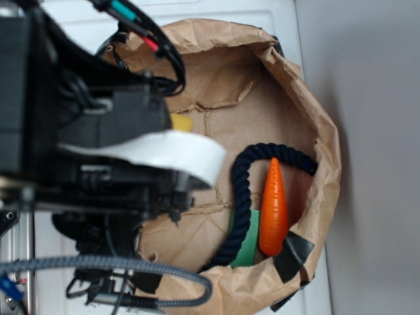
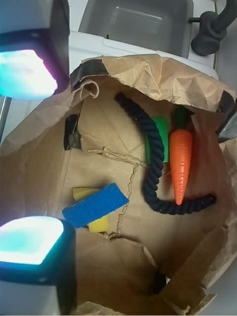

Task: Grab the blue sponge.

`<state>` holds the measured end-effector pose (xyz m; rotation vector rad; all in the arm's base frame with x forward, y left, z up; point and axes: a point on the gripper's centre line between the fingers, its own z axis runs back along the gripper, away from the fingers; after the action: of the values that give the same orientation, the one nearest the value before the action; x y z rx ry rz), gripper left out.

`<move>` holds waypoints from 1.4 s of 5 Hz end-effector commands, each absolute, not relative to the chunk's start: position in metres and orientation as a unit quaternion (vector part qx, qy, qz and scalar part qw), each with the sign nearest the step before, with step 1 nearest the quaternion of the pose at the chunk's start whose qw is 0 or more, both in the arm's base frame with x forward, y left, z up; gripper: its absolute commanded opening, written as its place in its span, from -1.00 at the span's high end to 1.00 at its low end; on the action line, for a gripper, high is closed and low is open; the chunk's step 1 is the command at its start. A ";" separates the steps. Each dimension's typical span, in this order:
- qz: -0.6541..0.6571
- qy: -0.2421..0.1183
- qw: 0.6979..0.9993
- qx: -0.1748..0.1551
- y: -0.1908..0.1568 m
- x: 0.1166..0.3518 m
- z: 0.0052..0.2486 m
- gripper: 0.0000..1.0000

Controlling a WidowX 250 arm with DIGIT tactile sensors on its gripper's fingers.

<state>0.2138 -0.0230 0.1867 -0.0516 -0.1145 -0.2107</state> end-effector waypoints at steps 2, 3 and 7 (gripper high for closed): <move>-0.116 -0.087 0.989 -0.018 -0.011 0.235 0.161 -1.00; -0.116 -0.097 0.988 -0.020 0.000 0.247 0.138 -1.00; -0.134 -0.099 0.986 -0.022 0.006 0.275 0.044 -1.00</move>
<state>0.2686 0.0030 0.0346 -0.0563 -0.1606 -0.2571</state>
